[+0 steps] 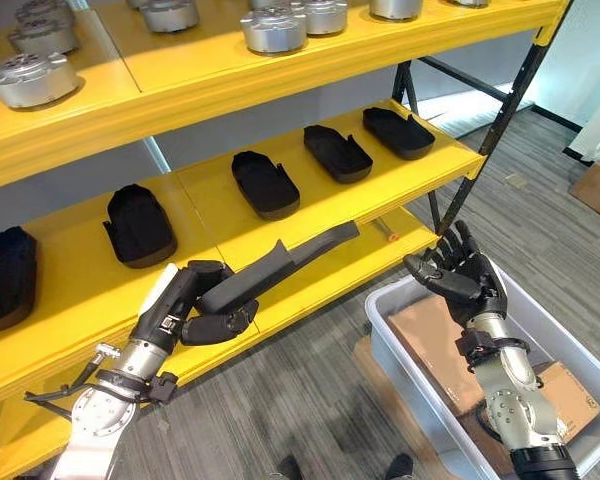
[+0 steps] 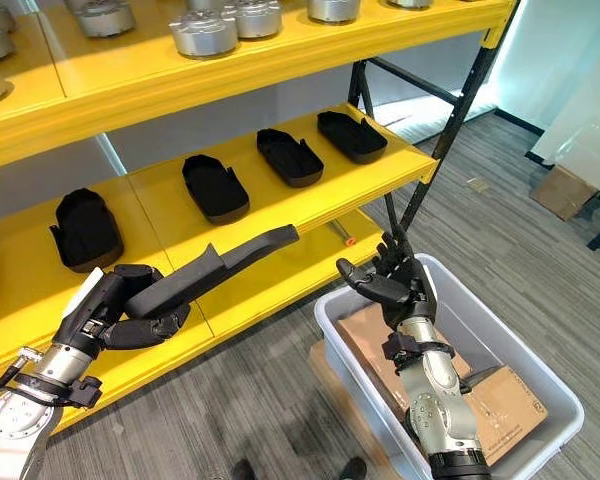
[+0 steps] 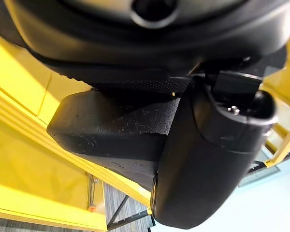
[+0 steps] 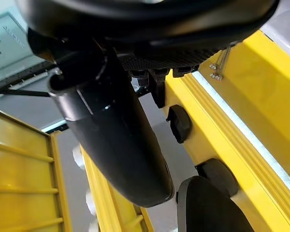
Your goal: Move parts from the plastic box to the shelf.
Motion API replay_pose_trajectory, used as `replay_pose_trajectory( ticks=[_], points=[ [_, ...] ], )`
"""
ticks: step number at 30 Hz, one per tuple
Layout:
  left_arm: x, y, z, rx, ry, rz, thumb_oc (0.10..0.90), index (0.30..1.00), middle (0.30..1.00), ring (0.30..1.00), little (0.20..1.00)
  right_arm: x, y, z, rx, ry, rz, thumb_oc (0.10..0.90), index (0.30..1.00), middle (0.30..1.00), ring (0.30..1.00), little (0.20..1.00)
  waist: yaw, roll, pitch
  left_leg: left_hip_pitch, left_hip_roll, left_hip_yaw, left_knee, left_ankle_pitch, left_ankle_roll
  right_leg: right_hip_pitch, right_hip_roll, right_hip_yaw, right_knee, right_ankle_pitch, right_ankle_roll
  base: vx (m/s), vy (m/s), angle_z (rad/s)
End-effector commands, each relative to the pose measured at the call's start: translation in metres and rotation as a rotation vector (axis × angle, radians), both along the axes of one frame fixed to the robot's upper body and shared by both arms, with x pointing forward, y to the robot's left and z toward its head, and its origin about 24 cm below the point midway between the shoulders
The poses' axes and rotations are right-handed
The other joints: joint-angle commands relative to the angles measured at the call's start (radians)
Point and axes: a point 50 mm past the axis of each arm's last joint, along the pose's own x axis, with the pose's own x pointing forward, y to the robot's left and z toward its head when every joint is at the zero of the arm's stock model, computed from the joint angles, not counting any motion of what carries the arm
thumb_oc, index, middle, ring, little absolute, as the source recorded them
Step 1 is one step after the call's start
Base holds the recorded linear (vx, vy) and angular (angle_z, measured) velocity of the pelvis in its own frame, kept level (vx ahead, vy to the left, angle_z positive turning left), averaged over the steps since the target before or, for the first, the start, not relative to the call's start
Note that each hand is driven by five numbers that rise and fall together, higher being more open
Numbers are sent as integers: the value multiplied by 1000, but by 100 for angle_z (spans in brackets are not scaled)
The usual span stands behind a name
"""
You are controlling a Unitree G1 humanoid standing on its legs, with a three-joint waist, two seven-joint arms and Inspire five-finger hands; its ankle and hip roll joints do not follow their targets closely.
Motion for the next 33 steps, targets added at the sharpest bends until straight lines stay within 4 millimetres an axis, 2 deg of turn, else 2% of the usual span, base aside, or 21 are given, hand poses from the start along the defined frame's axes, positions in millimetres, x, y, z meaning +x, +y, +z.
replay_pose_trajectory(
  ticks=[1,4,6,7,8,9,10,14,17,20,30,33],
  points=[
    [4,-10,78,-47,-425,-107,400,300,300,300,300,15,9,55,-27,-265,26,900,1000,1000,1000,1000,4,27,-50,95,66,40,-29,-38,-53,-46,-29,17,-16,71,138,-46,144,6],
    [6,-12,79,-44,-423,-126,400,300,300,300,300,13,6,56,-28,-266,17,900,1000,1000,1000,1000,-3,28,-46,90,52,22,-32,-41,-46,-51,-23,37,-14,73,137,-26,122,8],
    [8,-14,80,-39,-420,-135,400,300,300,300,300,12,4,55,-20,-267,11,900,1000,1000,1000,1000,-19,30,-46,84,44,-9,-34,-45,-36,-64,-9,95,3,58,130,-43,64,21],
    [12,-18,81,-40,-418,-153,400,300,300,300,300,9,1,55,-15,-269,-4,900,1000,1000,1000,1000,-42,28,-44,64,33,-42,-33,-35,-14,-110,-1,180,68,39,105,-86,33,47],
    [14,-22,81,-39,-418,-176,400,300,300,300,300,6,-2,55,-12,-271,-19,900,1000,1000,1000,1000,-67,33,-45,51,32,-87,-33,-29,0,-132,40,280,123,-9,90,-86,12,119],
    [15,-25,80,-37,-420,-192,400,300,300,300,300,3,-5,55,-11,-273,-32,900,1000,1000,1000,1000,-82,36,-47,43,33,-109,-32,-22,6,-132,83,331,153,-58,76,-47,40,157],
    [22,-31,85,-42,-435,-206,400,300,300,300,300,-4,-20,56,-19,-267,-79,900,1000,1000,1000,1000,-120,41,-57,8,19,-163,-37,2,14,-117,227,427,263,-178,34,-47,42,153],
    [32,-37,90,-64,-433,-229,400,300,300,300,300,-6,-21,52,-26,-264,-70,900,1000,1000,1000,1000,-153,46,-67,-12,-8,-208,-33,5,14,-122,323,535,301,-217,-3,-24,9,86],
    [32,-43,89,-71,-438,-245,400,300,300,300,300,-6,-22,50,-36,-265,-75,900,1000,1000,1000,1000,-149,43,-59,-24,-24,-261,-25,1,19,-88,319,540,226,-244,-32,-48,-94,18],
    [31,-45,83,-102,-425,-252,400,300,300,300,300,-4,-26,49,-31,-260,-90,900,1000,1000,1000,1000,-142,43,-61,-24,-25,-285,-33,2,11,-51,318,547,148,-243,-44,-24,-101,24],
    [24,-39,76,-102,-402,-210,400,300,300,300,300,-8,-28,44,-32,-231,-97,900,1000,1000,1000,1000,-147,49,-76,-28,-20,-285,-39,6,-7,-9,314,560,58,-212,-47,-7,-45,0],
    [22,-40,75,-89,-408,-208,400,300,300,300,300,-11,-27,43,-35,-234,-105,900,1000,1000,1000,1000,-152,51,-71,-28,-23,-265,-34,3,-8,-9,310,553,49,-209,-47,-42,-39,1]
  ],
)
